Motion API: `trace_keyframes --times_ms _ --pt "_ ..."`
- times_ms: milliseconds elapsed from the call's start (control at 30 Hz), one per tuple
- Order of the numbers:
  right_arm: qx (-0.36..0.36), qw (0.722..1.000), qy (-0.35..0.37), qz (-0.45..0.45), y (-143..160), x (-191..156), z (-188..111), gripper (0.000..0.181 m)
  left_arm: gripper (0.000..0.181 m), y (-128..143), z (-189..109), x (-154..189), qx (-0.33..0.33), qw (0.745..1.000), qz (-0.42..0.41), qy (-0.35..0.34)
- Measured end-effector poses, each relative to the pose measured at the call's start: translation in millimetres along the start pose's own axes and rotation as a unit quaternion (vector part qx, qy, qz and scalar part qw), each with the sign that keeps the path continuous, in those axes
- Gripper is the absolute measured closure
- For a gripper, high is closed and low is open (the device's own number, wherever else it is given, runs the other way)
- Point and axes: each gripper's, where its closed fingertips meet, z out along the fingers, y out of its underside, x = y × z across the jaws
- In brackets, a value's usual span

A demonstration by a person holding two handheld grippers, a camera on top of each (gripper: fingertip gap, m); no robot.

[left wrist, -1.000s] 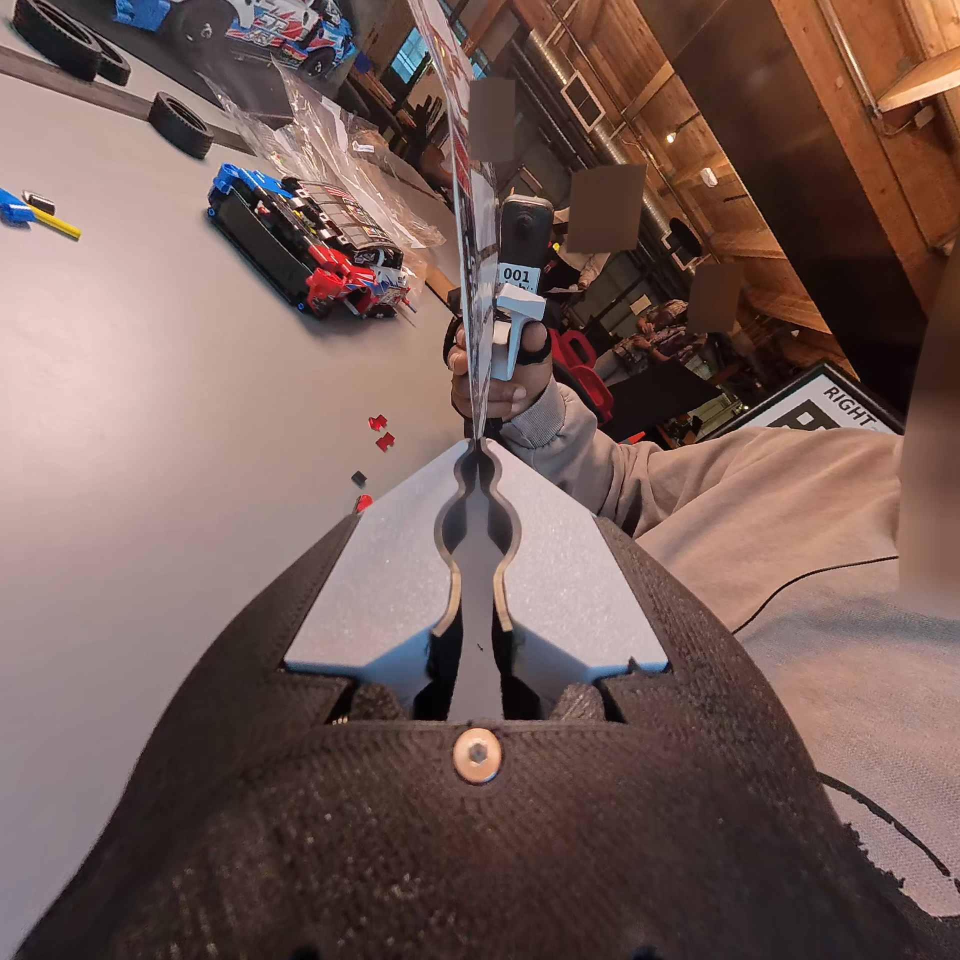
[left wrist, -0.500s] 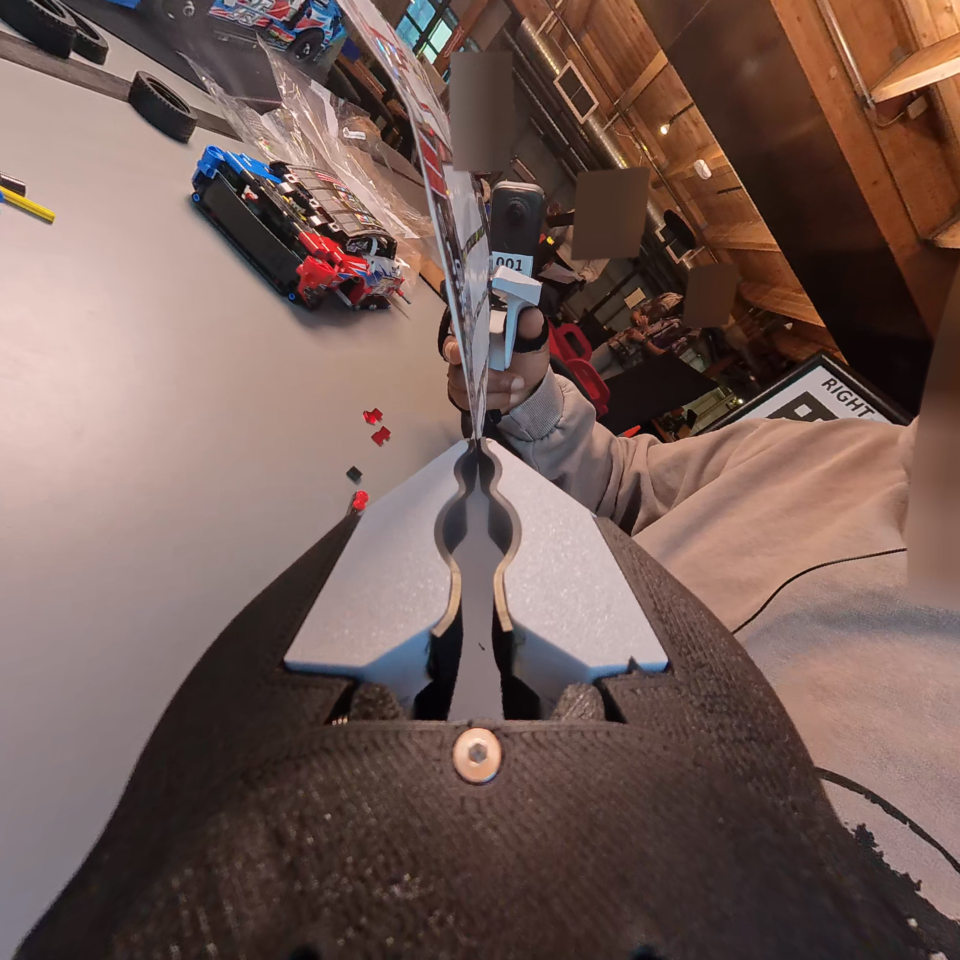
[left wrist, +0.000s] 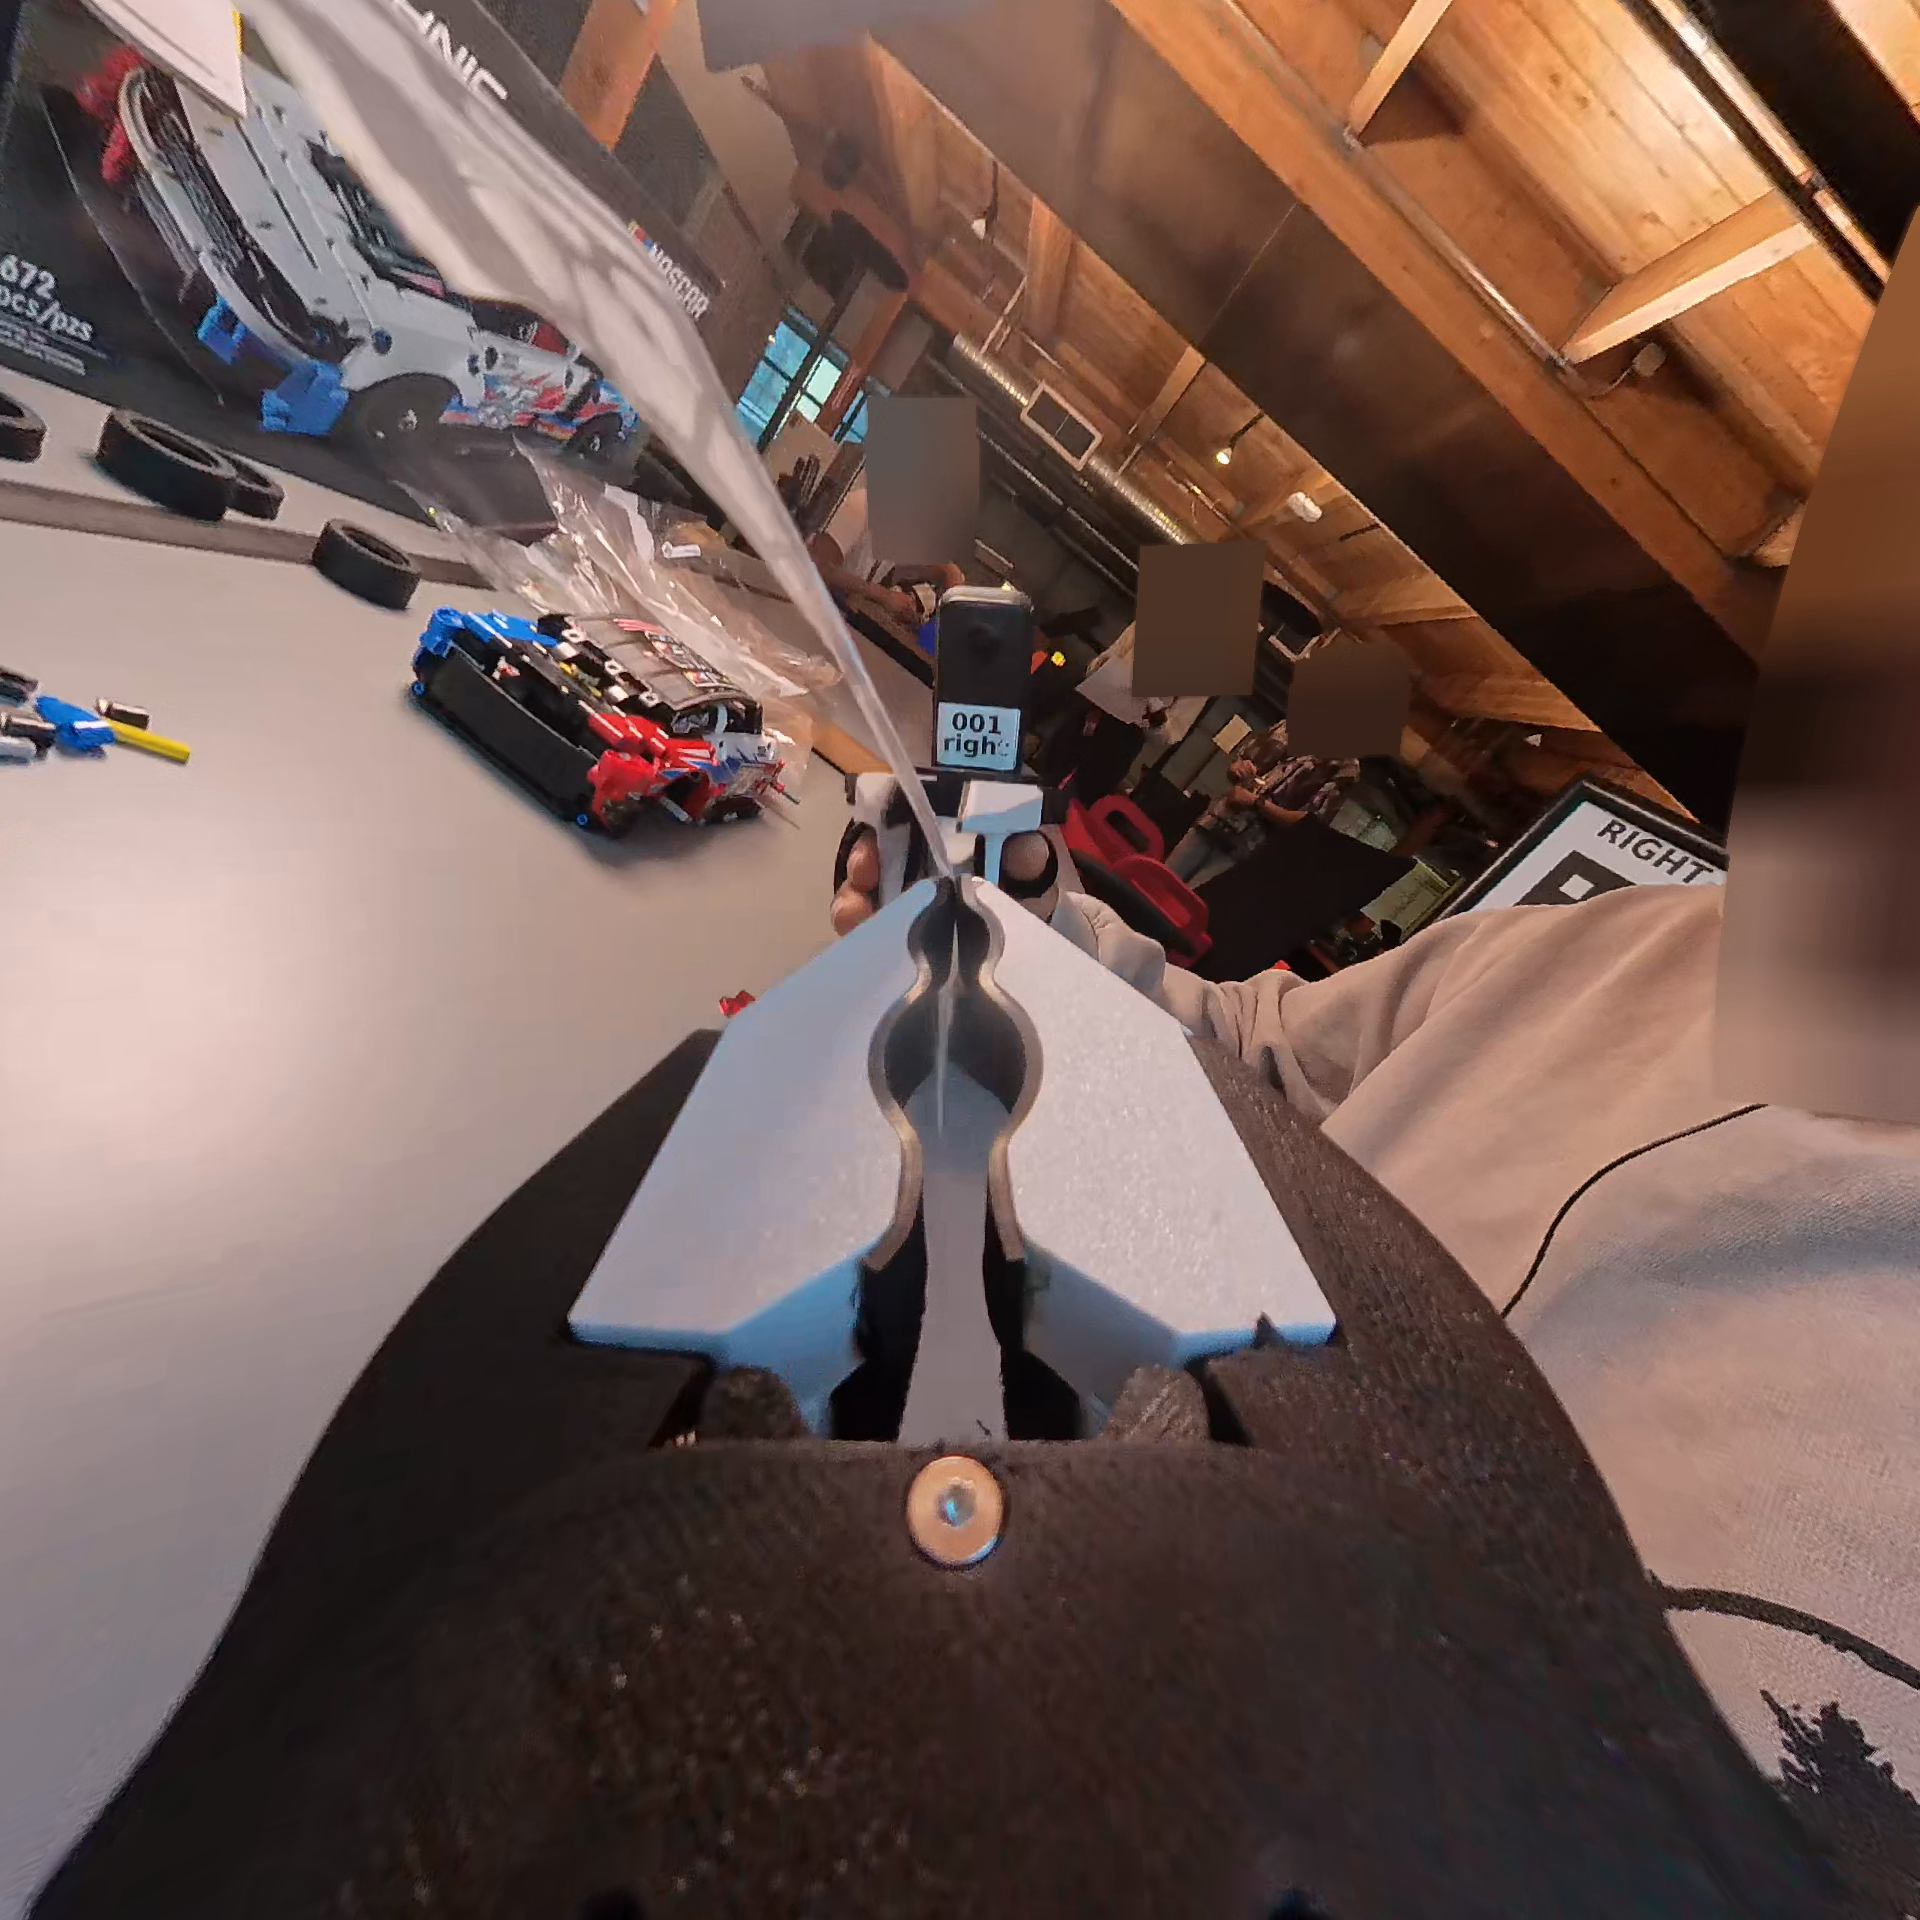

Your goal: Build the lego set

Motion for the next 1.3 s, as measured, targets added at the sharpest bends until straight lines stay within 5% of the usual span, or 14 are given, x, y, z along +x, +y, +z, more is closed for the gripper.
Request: trace_keyframes --times_ms 167,267,400,533,700,800,833,900,967,1067,1167,1300 --pt "-0.034 0.997 -0.010 -0.072 0 -11 4 0.181 0.181 0 3 8 -0.009 0.999 0.045 0.000" --pt "-0.147 0.974 -0.073 -0.153 -6 -38 -12 0.181 0.153 -3 -8 -1 -0.065 0.990 0.118 -0.051" --pt "-0.365 0.899 -0.123 -0.207 -5 -70 -38 0.181 0.122 -43 -25 0 -0.094 0.964 0.223 -0.111" --pt "-0.548 0.800 -0.173 -0.170 0 -98 -53 0.181 0.098 -48 0 36 -0.207 0.943 0.259 -0.038" --pt "-0.662 0.707 -0.219 -0.117 5 -120 -48 0.181 0.105 2 23 71 -0.413 0.878 0.209 0.123" --pt "-0.686 0.685 -0.222 -0.111 6 -120 -39 0.181 0.154 38 24 90 -0.479 0.840 0.154 0.204" --pt "-0.684 0.686 -0.219 -0.113 5 -117 -37 0.181 0.177 45 26 88 -0.483 0.838 0.155 0.204" --pt "-0.655 0.716 -0.205 -0.127 -4 -108 -29 0.181 0.181 50 30 81 -0.454 0.852 0.179 0.188" --pt "-0.585 0.778 -0.165 -0.158 -22 -91 -14 0.179 0.181 43 33 77 -0.397 0.886 0.168 0.171" --pt "-0.423 0.881 -0.094 -0.188 -62 -63 0 0.152 0.181 22 32 67 -0.278 0.943 0.132 0.123" --pt "-0.236 0.952 -0.039 -0.192 -93 -36 -10 0.132 0.181 1 19 56 -0.156 0.979 0.085 0.095" --pt "-0.065 0.995 -0.009 -0.076 -76 1 -23 0.120 0.181 -22 1 40 -0.030 0.997 0.016 0.076"
